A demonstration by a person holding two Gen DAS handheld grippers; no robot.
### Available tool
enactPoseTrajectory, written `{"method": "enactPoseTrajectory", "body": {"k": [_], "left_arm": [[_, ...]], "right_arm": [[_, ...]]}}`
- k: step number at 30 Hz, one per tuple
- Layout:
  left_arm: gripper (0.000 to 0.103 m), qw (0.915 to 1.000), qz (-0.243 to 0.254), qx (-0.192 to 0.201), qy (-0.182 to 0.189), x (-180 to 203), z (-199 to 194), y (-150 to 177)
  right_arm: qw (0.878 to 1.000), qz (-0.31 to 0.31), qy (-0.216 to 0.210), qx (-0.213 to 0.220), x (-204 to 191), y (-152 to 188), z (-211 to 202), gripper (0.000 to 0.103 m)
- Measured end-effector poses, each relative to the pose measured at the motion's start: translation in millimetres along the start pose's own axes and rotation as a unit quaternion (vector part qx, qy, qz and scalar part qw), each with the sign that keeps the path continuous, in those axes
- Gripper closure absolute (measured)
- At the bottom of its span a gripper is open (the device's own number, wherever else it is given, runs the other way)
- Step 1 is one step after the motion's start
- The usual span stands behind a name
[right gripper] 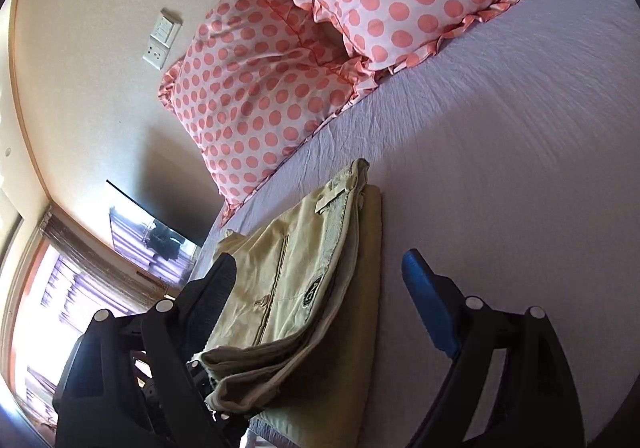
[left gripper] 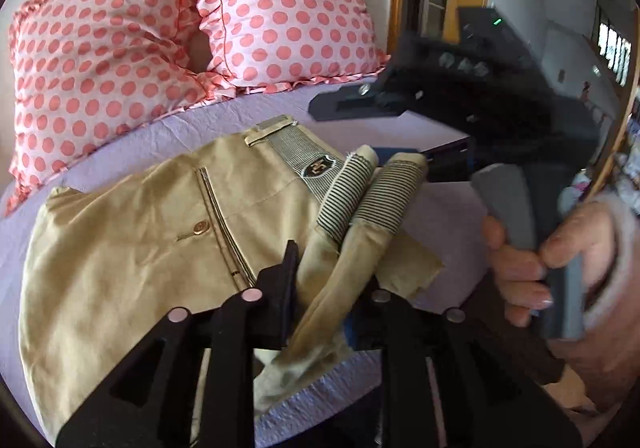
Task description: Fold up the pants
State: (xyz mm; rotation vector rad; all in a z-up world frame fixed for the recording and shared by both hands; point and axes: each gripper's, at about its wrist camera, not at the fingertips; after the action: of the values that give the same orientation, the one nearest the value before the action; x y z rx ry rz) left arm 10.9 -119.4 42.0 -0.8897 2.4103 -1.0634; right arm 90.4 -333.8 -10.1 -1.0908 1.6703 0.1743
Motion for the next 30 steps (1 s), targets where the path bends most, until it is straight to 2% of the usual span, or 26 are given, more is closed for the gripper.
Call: {"method": "enactPoseTrajectory", "body": {"k": [1,2,3,4,6,8,9,11,13,15,16,17,18,19,20,22,24,26,30], "left_arm": [[0.049,0.9978,-0.025,0.017,0.058,-11,-14,3],[0.044,0.9933,-0.055,0.037,0.094,-24,-30,7],[0.039,0.9894,-0.085,0.055,0.104,-40,-47,12],[0.039,0.9875,-0.111,0.066,0.09,-59,-61,17],[0.039,0.983,-0.166,0.077,0.018,-107,-84,30],[0.04,0.9719,-0.219,0.061,-0.06,-155,-97,46],[0.041,0.9647,-0.248,0.047,-0.076,-178,-97,55],[0.041,0.9526,-0.297,0.015,-0.062,-213,-89,71],[0.041,0.9462,-0.322,-0.007,-0.025,-234,-72,82],[0.041,0.9418,-0.335,-0.03,0.007,-240,-55,90],[0.039,0.9401,-0.338,-0.034,0.021,-240,-50,92],[0.036,0.943,-0.331,-0.025,0.019,-238,-50,89],[0.033,0.9435,-0.328,-0.031,0.03,-237,-46,86],[0.034,0.9438,-0.328,-0.028,0.033,-238,-45,84],[0.038,0.9422,-0.331,-0.028,0.045,-239,-42,84],[0.085,0.941,-0.333,-0.033,0.048,-244,-38,83],[0.094,0.9408,-0.332,-0.024,0.064,-247,-39,79],[0.095,0.9477,-0.314,-0.018,0.053,-246,-43,68],[0.095,0.9599,-0.279,0.006,0.024,-248,-45,30]], "right_arm": [[1.0,-0.004,0.01,-0.01,0,-1,7,0.017],[1.0,-0.01,0.019,-0.02,0,-2,14,0.021],[0.999,-0.021,0.029,-0.023,-1,-2,18,0.024],[0.999,-0.025,0.036,-0.028,-2,-3,21,0.03],[0.998,-0.03,0.03,-0.038,-1,-4,28,0.041],[0.998,-0.041,0.035,-0.04,-1,-4,32,0.053],[0.998,-0.045,0.038,-0.039,-1,-4,33,0.054],[0.998,-0.044,0.038,-0.04,-1,-6,36,0.054],[0.997,-0.046,0.044,-0.043,-2,-7,39,0.054],[0.996,-0.052,0.049,-0.049,-4,-8,43,0.054],[0.996,-0.053,0.046,-0.053,-4,-8,45,0.055],[0.996,-0.053,0.044,-0.06,-4,-8,47,0.058],[0.996,-0.051,0.041,-0.065,-3,-9,48,0.061],[0.996,-0.042,0.03,-0.074,0,-10,50,0.073],[0.996,-0.032,0.015,-0.085,4,-10,51,0.084],[0.995,-0.027,-0.009,-0.093,4,-11,49,0.089],[0.995,-0.026,-0.032,-0.094,0,-13,45,0.09],[0.994,-0.022,-0.049,-0.096,-6,-19,45,0.092],[0.994,-0.045,-0.057,-0.081,-30,-44,50,0.093]]}}
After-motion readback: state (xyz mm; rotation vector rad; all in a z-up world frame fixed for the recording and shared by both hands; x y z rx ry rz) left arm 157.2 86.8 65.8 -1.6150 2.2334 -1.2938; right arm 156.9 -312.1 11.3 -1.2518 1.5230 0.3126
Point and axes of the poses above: each gripper's, at about its wrist camera, not at the fingertips, and z roughly the way its jaws point, x to its right, y to its underside, and after that the axes turned 12 degrees about z, right-handed
